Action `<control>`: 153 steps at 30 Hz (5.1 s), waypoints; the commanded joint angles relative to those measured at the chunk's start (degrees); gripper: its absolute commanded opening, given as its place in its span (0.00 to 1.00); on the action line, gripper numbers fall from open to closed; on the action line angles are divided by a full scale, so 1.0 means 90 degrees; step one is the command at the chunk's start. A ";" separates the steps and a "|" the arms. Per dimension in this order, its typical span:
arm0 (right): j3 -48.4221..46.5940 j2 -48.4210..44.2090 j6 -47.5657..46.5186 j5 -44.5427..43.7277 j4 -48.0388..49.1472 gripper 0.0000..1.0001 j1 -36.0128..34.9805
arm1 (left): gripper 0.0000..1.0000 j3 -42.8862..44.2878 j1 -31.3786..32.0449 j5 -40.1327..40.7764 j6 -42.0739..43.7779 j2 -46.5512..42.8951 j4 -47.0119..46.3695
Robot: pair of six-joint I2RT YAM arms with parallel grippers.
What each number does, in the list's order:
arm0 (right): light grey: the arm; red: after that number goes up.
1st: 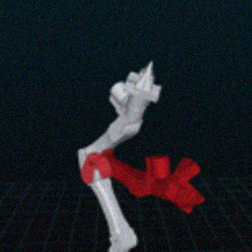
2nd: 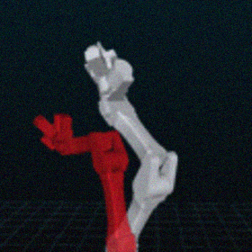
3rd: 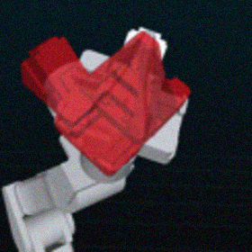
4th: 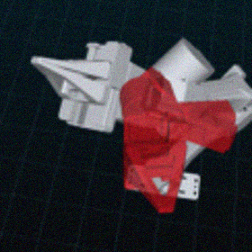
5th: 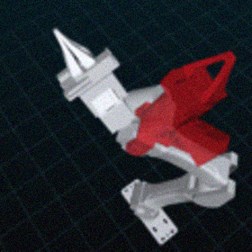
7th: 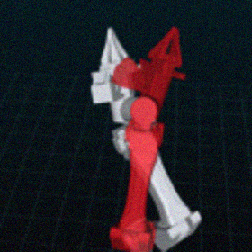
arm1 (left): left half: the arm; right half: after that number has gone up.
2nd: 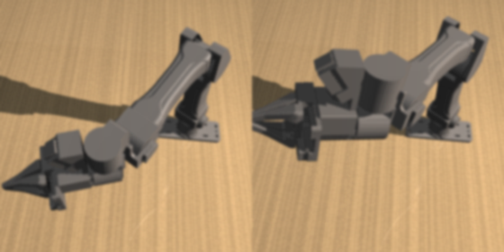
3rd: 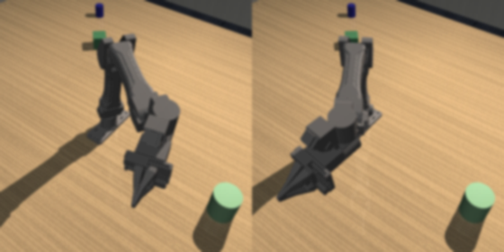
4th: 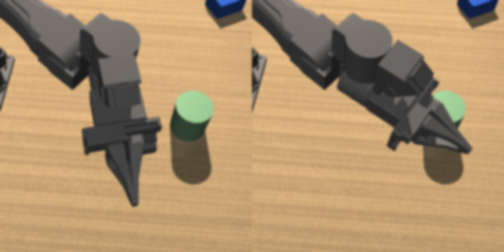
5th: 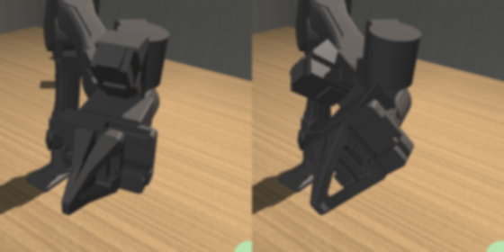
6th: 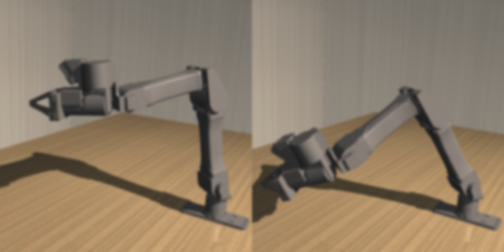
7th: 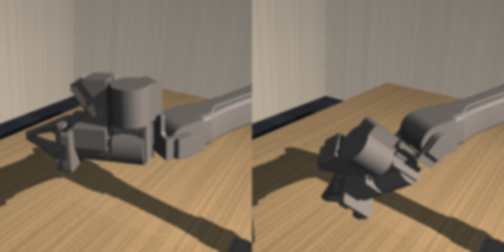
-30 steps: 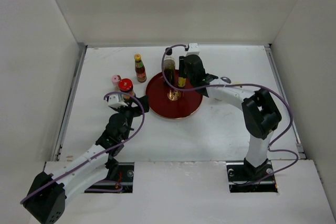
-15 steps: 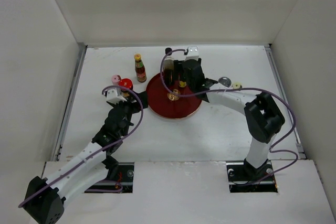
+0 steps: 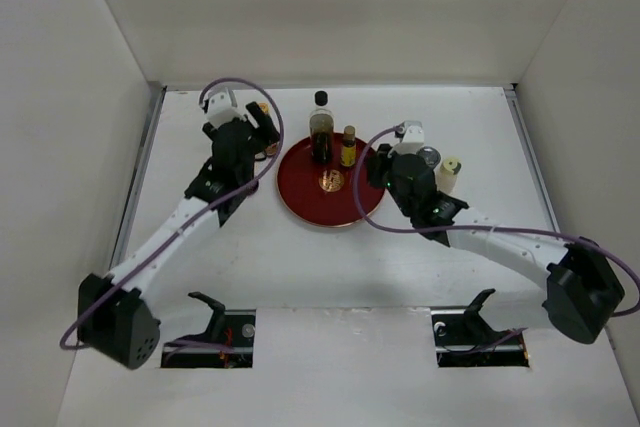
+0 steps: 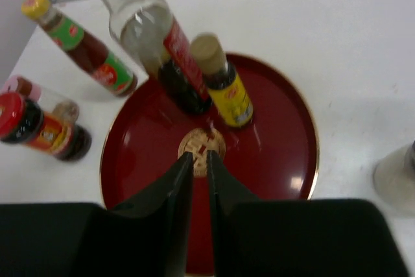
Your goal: Organize the condiment bottles
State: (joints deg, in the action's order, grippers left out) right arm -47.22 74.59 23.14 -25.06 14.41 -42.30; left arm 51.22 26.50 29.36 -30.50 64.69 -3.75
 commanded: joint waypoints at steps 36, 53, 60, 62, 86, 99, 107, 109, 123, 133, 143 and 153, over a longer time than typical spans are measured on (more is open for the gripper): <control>0.1292 -0.0690 0.0408 0.1017 0.0976 0.75 -0.0011 | 0.32 0.3684 -0.0655 0.0214 0.2100 0.4209 0.1061; 0.1292 -0.0700 0.0466 0.1017 0.0976 0.75 -0.0031 | 0.18 0.2396 -0.0089 0.0507 0.2032 0.1642 0.0260; 0.1331 -0.0739 0.0486 0.0997 0.1045 0.76 -0.0011 | 0.18 0.1663 0.0779 0.0526 0.1817 0.1016 0.0182; 0.1350 -0.0729 0.0496 0.0978 0.1093 0.78 -0.0011 | 0.18 0.1516 0.1004 0.0546 0.1690 0.1055 0.0066; 0.1360 -0.0543 0.0525 0.0997 0.1123 0.81 0.0135 | 0.31 0.0647 0.1435 0.0546 0.1690 0.2178 -0.1253; 0.1370 -0.0563 0.0525 0.1017 0.1123 0.84 0.0135 | 0.85 0.0091 0.1582 0.1112 0.1661 0.0510 -0.0620; 0.1370 -0.0543 0.0525 0.1017 0.1133 0.91 0.0145 | 0.87 -0.0837 0.0723 0.1220 0.0724 -0.0741 0.1178; 0.1370 -0.0495 0.0525 0.1036 0.1162 0.93 0.0145 | 0.87 -0.0955 0.0499 0.1103 0.0665 -0.0723 0.1266; 0.1341 -0.0416 0.0525 0.1144 0.1182 0.98 0.0145 | 0.90 -0.0672 -0.0069 0.1385 0.0664 0.0917 0.0554; 0.1321 -0.0368 0.0515 0.1251 0.1182 0.98 0.0135 | 0.89 -0.0457 -0.0342 0.1298 0.0762 0.1621 -0.0003; 0.1389 -0.0514 0.0486 0.1261 0.1152 0.98 0.0281 | 0.67 -0.0388 -0.0547 0.0985 0.0782 0.1934 -0.0414; 0.1409 -0.0602 0.0506 0.1261 0.1133 0.98 0.0292 | 0.77 -0.0672 -0.0703 0.0595 0.0518 0.1856 -0.0414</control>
State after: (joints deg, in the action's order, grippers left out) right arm -34.65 70.48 27.27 -14.28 21.47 -39.70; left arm 45.36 20.95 36.32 -24.53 82.21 -4.69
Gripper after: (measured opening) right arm 0.981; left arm 0.758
